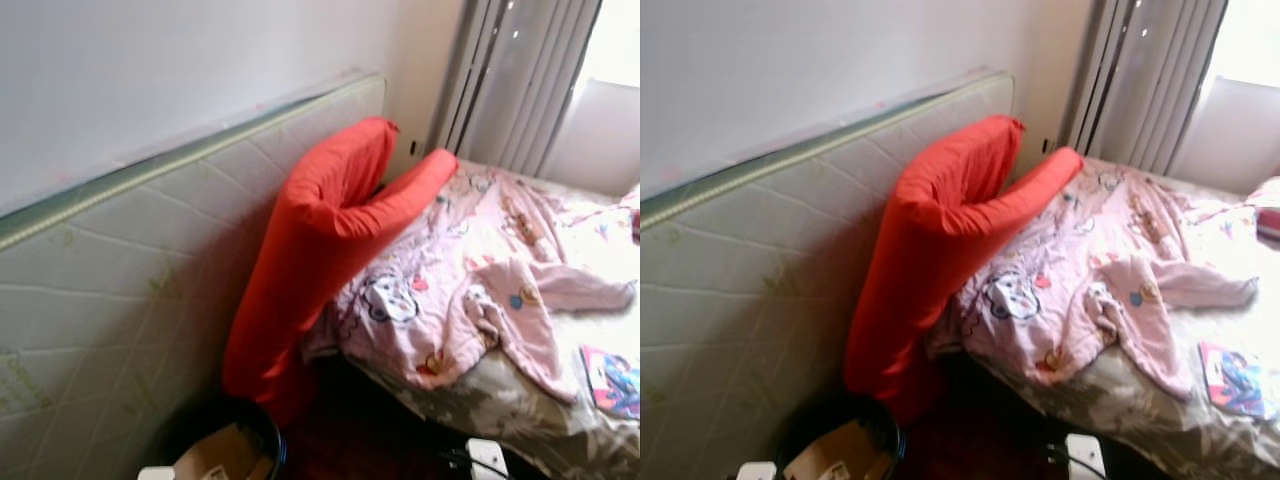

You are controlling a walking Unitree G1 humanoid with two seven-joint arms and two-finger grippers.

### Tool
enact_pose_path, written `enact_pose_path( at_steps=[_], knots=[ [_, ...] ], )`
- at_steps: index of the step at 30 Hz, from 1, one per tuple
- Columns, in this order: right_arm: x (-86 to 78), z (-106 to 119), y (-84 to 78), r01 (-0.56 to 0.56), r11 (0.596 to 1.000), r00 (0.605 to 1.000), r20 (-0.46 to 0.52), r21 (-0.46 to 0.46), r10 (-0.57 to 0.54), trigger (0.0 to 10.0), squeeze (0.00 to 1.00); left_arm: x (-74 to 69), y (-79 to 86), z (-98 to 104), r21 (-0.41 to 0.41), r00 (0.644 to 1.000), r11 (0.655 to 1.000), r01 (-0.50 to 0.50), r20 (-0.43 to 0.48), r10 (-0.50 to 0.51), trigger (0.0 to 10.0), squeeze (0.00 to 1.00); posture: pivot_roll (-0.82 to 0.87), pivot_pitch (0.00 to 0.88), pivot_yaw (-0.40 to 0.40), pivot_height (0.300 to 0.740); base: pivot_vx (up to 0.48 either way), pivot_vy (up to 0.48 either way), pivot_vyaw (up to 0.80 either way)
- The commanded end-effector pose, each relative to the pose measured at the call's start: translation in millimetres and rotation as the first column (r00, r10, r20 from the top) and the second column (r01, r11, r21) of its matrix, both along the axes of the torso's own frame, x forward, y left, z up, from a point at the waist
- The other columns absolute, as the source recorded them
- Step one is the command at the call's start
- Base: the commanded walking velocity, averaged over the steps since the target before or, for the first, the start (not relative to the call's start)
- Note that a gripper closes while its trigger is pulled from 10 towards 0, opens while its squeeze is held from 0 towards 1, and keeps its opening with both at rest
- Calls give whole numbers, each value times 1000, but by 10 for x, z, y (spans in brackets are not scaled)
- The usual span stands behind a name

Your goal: Clean up the room

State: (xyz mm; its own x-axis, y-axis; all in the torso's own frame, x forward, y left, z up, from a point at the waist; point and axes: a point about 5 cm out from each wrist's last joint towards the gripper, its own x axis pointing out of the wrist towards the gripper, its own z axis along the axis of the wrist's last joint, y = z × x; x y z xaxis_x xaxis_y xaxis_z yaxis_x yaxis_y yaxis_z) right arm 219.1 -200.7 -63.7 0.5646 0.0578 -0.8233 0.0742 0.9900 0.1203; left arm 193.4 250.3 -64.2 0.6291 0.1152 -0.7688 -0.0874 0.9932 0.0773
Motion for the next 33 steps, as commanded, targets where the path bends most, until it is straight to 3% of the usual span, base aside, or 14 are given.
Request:
enact_pose_path(
  at_steps=[1,9,33],
  knots=[
    [30,19,-1,8,1000,1000,19,0,-8,10000,0,-81,11,-41,9,999,1000,7,-33,-7,10000,0,77,0,-35,740,0,0,0],
    [27,17,1,20,1000,999,26,4,-20,10000,0,-85,11,-43,11,999,1000,14,-36,-13,10000,0,75,0,-34,740,0,0,0],
    [23,13,9,33,999,999,33,11,-33,10000,0,-91,15,-44,13,999,1000,19,-37,-18,10000,0,76,0,-31,740,0,-272,0]
  ],
)
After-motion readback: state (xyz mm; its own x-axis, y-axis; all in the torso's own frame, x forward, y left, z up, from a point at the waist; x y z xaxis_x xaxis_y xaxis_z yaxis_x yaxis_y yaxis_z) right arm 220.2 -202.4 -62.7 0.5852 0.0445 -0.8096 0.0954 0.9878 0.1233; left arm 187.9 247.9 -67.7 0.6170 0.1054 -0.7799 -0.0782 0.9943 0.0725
